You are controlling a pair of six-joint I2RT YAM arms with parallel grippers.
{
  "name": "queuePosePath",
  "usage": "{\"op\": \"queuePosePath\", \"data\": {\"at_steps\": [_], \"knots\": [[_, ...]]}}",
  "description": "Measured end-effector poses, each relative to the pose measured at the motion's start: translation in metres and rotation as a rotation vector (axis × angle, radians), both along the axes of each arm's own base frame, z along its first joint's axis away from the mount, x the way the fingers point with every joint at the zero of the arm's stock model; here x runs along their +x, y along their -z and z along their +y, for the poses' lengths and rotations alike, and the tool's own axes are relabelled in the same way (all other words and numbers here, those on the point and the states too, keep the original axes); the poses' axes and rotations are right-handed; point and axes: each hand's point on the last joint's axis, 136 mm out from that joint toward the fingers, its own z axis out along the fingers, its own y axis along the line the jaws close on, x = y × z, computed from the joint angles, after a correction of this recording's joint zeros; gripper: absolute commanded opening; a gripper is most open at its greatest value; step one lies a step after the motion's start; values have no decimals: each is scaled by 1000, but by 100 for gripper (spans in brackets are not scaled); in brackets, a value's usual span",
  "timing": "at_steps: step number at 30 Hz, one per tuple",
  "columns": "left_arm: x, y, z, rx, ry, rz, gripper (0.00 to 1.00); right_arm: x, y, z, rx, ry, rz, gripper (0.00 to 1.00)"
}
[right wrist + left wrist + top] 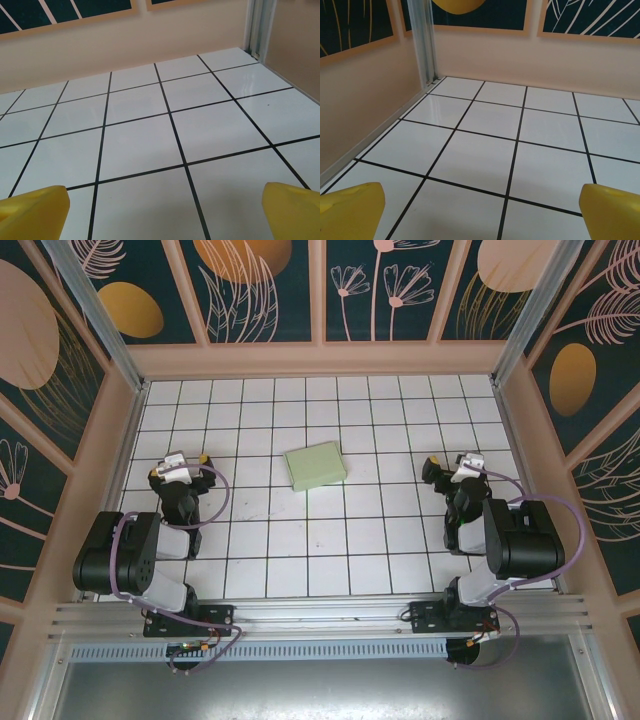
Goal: Fold the paper box
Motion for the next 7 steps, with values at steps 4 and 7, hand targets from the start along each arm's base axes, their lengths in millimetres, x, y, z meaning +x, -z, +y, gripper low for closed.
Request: {"op": "queuePosePath", "data": {"at_steps": [4,7], "knots": [[3,-2,-5,-3,27,-5,99,0,0,1,0,-4,0,99],[5,-4,-7,-4,43,-9,99,0,0,1,0,-4,0,99]]}}
